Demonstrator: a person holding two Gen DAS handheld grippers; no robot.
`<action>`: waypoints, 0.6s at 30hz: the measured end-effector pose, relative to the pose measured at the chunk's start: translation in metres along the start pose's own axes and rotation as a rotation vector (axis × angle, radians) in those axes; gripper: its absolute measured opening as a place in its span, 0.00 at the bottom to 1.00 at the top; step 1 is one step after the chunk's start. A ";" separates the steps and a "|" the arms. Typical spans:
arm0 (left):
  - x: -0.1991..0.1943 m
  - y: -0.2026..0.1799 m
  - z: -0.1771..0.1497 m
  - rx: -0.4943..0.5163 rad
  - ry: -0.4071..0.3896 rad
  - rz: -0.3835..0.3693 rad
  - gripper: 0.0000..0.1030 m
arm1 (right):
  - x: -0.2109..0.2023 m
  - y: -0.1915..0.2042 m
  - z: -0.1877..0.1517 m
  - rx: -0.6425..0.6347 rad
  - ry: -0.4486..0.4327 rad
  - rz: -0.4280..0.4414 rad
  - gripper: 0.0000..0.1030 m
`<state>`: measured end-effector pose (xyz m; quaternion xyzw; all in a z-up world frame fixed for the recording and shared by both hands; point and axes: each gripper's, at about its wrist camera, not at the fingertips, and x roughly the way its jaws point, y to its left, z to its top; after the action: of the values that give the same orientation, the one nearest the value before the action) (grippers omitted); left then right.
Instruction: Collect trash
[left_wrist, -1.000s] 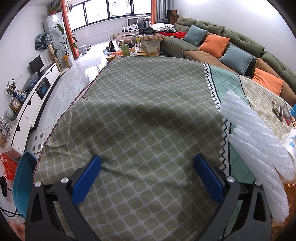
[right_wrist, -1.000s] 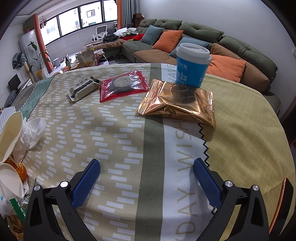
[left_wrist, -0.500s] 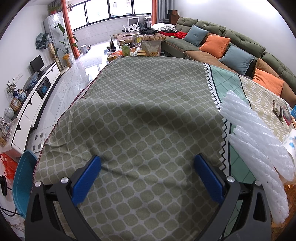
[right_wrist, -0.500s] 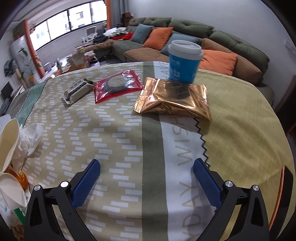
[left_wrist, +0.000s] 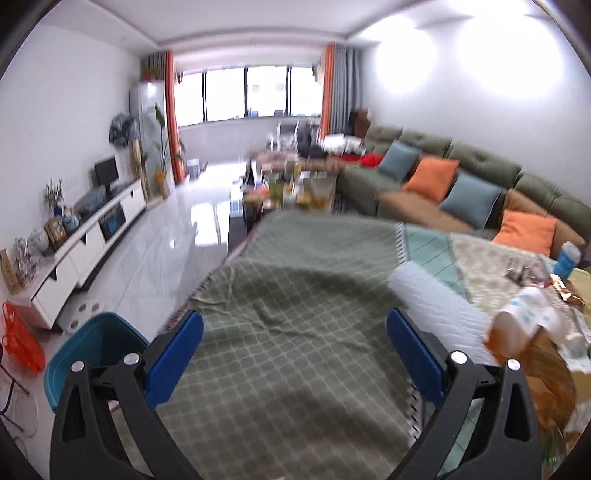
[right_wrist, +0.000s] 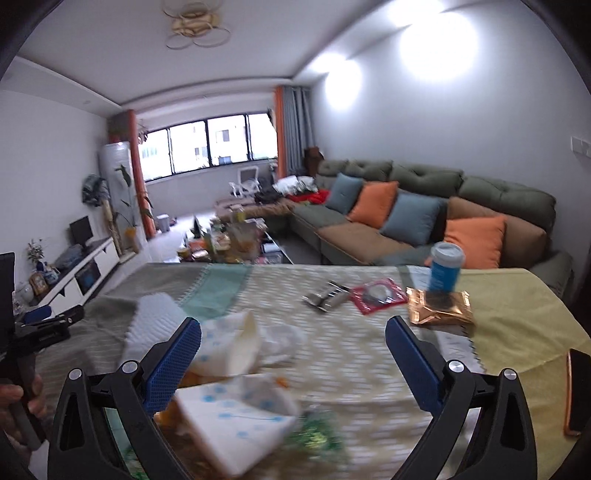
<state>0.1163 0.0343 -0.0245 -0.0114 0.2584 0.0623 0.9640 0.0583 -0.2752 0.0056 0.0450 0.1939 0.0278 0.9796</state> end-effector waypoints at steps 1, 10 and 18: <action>-0.009 0.000 -0.003 0.003 -0.023 -0.008 0.97 | -0.005 0.008 -0.002 -0.005 -0.020 0.020 0.96; -0.066 -0.013 -0.014 -0.005 -0.160 -0.042 0.97 | -0.026 0.058 -0.017 -0.063 -0.074 0.061 0.97; -0.094 -0.018 -0.021 0.020 -0.259 -0.018 0.97 | -0.037 0.068 -0.020 -0.083 -0.124 0.060 0.97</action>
<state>0.0275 0.0045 0.0041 0.0043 0.1321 0.0521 0.9899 0.0137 -0.2088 0.0077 0.0120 0.1300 0.0623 0.9895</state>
